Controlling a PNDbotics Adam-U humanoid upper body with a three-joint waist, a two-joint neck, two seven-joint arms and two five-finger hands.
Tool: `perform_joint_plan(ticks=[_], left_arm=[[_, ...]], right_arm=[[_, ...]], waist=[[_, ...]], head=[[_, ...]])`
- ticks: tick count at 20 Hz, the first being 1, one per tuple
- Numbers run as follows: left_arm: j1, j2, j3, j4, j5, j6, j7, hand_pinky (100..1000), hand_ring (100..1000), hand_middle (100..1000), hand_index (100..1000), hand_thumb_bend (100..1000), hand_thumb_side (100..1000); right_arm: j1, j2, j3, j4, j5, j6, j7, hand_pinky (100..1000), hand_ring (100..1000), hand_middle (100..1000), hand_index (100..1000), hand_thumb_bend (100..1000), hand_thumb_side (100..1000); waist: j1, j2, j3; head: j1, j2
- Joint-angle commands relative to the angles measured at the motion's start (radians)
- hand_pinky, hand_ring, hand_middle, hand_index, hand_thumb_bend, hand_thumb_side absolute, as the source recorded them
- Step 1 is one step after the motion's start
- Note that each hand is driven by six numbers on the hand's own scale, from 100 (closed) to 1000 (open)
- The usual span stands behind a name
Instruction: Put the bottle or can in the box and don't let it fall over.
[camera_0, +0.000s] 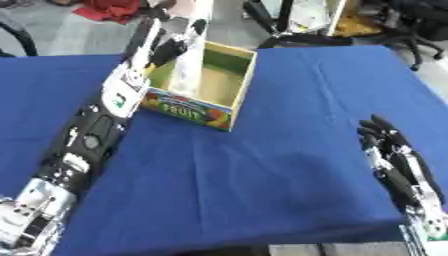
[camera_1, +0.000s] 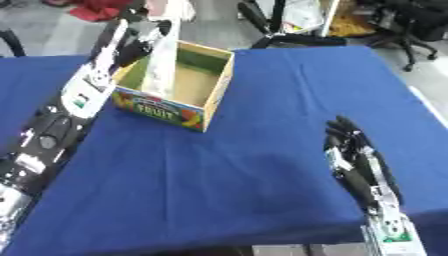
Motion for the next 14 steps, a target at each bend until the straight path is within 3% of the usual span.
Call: perform_joint_plan(ticks=[1, 4, 5, 6, 10, 14], left_arm=[[-0.003, 0.026, 0.013, -0.02, -0.014, 0.017, -0.004, 851, 936, 982, 1000, 1000, 1000], [0.054, 0.059, 0.028, -0.116, 0.072, 0.021, -0.02, 845, 936, 977, 1000, 1000, 979], [0.085, 0.075, 0.033, -0.172, 0.117, 0.021, -0.027, 843, 935, 972, 1000, 830, 856], [0.127, 0.095, 0.04, -0.244, 0.167, 0.018, -0.037, 841, 934, 964, 963, 754, 846], [0.335, 0.166, 0.096, -0.566, 0.339, 0.043, -0.063, 834, 921, 945, 933, 685, 800], [0.563, 0.147, 0.181, -0.805, 0.461, 0.076, -0.075, 817, 901, 927, 892, 600, 791]], right_arm=[[-0.013, -0.008, -0.003, -0.027, 0.006, -0.003, -0.001, 935, 909, 863, 953, 100, 487], [-0.012, -0.012, -0.01, -0.027, 0.009, -0.002, -0.008, 935, 909, 863, 953, 100, 487], [-0.011, -0.015, -0.013, -0.027, 0.01, -0.002, -0.011, 935, 908, 863, 953, 100, 488], [-0.009, -0.019, -0.017, -0.027, 0.012, -0.002, -0.015, 935, 908, 863, 953, 100, 488], [-0.002, -0.037, -0.032, -0.026, 0.019, -0.001, -0.03, 935, 908, 862, 953, 100, 489], [0.007, -0.053, -0.045, -0.025, 0.022, -0.002, -0.045, 935, 908, 862, 953, 100, 491]], waist=[[0.001, -0.008, 0.006], [0.004, -0.007, 0.019], [0.007, -0.007, 0.027], [0.01, -0.007, 0.037], [0.02, -0.008, 0.085], [0.025, -0.01, 0.124]], head=[[-0.006, -0.002], [-0.014, -0.002], [-0.021, -0.002], [-0.029, -0.002], [-0.056, -0.002], [-0.073, -0.002]])
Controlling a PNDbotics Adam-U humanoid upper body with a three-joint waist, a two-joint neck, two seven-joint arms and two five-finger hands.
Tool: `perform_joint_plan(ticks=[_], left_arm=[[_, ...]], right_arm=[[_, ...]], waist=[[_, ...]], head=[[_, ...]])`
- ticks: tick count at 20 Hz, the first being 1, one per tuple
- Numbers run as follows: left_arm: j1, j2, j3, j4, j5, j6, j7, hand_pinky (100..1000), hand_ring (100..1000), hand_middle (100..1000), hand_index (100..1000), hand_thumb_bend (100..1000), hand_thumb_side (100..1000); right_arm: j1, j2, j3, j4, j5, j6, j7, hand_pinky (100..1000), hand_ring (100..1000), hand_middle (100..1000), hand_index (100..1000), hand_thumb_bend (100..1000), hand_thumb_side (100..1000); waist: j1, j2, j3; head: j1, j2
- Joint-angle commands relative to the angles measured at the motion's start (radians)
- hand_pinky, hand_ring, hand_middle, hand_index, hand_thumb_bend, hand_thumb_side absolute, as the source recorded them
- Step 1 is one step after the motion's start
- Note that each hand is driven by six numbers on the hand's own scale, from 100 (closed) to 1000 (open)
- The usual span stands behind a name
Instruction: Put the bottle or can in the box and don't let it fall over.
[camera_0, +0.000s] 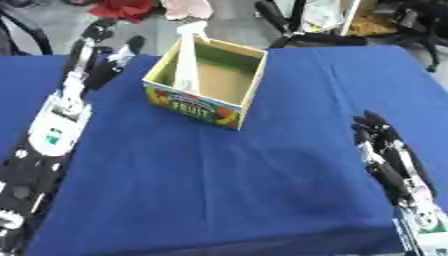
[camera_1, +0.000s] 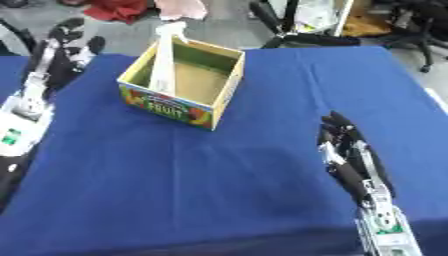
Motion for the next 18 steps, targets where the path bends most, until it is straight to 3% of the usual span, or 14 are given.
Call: perform_joint_plan(ticks=[1, 7, 10, 18], left_arm=[[0.1, -0.005, 0.069, -0.179, 0.083, 0.024, -0.009, 817, 901, 927, 890, 598, 792], [0.279, -0.14, 0.152, -0.293, 0.089, 0.057, 0.024, 812, 898, 925, 874, 565, 808], [0.298, -0.187, 0.165, -0.291, 0.089, 0.079, 0.031, 811, 897, 925, 874, 560, 808], [0.29, -0.205, 0.16, -0.274, 0.079, 0.087, 0.026, 811, 897, 925, 874, 555, 804]], right_arm=[[-0.001, -0.034, -0.016, -0.022, 0.007, -0.001, -0.015, 935, 908, 862, 953, 100, 492], [0.015, -0.05, -0.024, -0.019, 0.003, -0.005, -0.025, 935, 908, 862, 953, 100, 508], [0.02, -0.054, -0.023, -0.014, 0.0, -0.005, -0.025, 934, 907, 861, 953, 100, 515], [0.02, -0.054, -0.019, -0.008, -0.003, -0.006, -0.023, 934, 906, 860, 953, 100, 530]], waist=[[0.006, -0.01, 0.018], [0.012, -0.014, 0.061], [0.012, -0.018, 0.076], [0.008, -0.019, 0.078]], head=[[-0.011, -0.002], [-0.002, -0.002], [0.002, -0.002], [0.011, -0.002]])
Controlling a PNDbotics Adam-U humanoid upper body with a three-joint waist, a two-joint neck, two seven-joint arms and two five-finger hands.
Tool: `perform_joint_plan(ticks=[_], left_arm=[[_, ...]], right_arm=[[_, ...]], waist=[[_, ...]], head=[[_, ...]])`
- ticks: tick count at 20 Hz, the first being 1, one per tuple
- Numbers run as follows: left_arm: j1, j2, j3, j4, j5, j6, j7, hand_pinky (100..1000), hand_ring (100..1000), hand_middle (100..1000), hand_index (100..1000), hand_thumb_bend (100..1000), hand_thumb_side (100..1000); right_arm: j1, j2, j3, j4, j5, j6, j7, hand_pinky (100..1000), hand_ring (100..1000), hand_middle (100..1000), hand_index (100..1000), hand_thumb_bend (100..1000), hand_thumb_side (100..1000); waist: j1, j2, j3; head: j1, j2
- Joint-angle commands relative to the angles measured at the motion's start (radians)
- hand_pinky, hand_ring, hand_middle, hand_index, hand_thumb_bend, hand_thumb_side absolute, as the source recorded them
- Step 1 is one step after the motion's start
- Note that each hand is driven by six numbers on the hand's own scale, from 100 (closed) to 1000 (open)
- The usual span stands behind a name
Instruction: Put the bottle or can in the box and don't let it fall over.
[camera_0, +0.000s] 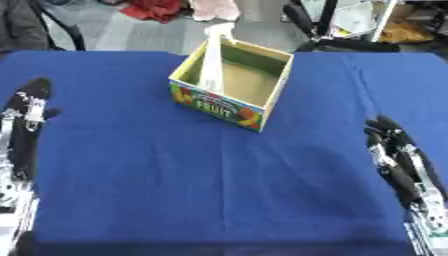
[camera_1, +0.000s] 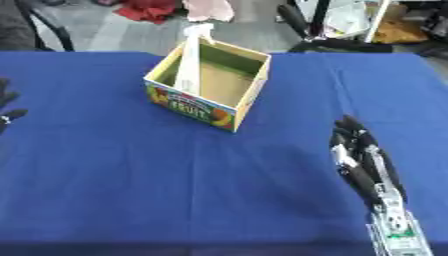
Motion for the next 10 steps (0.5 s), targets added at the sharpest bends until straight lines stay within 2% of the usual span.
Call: perform_joint_plan(ticks=[1, 10], left_arm=[[-0.01, 0.005, 0.007, -0.008, -0.004, 0.002, -0.001, 811, 898, 925, 874, 556, 802], [-0.011, 0.003, 0.004, -0.008, -0.011, -0.002, -0.013, 811, 899, 926, 872, 555, 804]], right_arm=[[-0.006, -0.024, -0.001, -0.011, -0.007, -0.001, -0.001, 934, 905, 860, 953, 100, 530], [-0.008, -0.025, -0.003, -0.011, -0.008, -0.002, -0.003, 934, 904, 859, 953, 100, 533]], waist=[[0.0, -0.008, -0.001], [0.0, -0.004, -0.005]], head=[[0.007, -0.002], [0.0, -0.002]])
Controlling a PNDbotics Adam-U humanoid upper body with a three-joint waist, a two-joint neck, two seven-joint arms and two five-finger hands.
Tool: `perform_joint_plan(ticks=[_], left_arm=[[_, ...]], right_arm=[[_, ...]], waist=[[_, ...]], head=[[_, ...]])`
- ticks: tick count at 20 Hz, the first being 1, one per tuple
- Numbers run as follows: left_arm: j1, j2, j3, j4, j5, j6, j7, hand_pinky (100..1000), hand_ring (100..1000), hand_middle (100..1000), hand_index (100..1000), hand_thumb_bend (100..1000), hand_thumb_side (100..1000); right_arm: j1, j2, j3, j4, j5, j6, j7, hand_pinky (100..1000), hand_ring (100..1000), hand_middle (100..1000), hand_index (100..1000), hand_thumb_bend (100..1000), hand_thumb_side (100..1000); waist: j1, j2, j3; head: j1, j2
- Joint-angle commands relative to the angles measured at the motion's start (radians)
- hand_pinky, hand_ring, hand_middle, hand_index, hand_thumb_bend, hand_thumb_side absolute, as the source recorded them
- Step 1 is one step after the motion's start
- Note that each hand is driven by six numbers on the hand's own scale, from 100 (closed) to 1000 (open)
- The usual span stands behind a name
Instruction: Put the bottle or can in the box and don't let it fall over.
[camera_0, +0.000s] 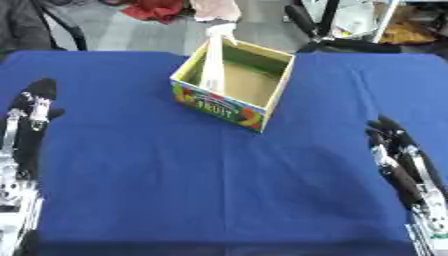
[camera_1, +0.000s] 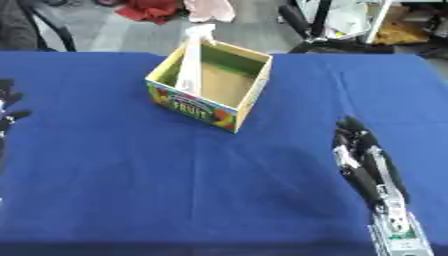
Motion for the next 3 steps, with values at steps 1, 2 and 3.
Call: perform_joint_plan(ticks=[1, 2, 3], left_arm=[[-0.011, 0.006, 0.006, -0.01, -0.004, -0.001, -0.005, 811, 899, 926, 871, 552, 804], [-0.011, 0.007, 0.007, -0.009, -0.005, 0.0, -0.003, 811, 899, 926, 871, 552, 804], [-0.011, 0.007, 0.008, -0.009, -0.006, 0.0, -0.002, 811, 899, 926, 871, 552, 806]], right_arm=[[-0.007, -0.025, -0.004, -0.011, -0.006, -0.001, -0.003, 934, 904, 859, 952, 100, 533], [-0.008, -0.025, -0.004, -0.011, -0.006, -0.001, -0.004, 934, 904, 859, 952, 100, 532], [-0.008, -0.024, -0.004, -0.01, -0.006, -0.001, -0.004, 934, 903, 858, 952, 100, 532]], waist=[[0.0, -0.006, 0.002], [0.0, -0.006, 0.001], [-0.001, -0.006, 0.001]], head=[[-0.003, -0.002], [-0.004, -0.002], [-0.004, -0.002]])
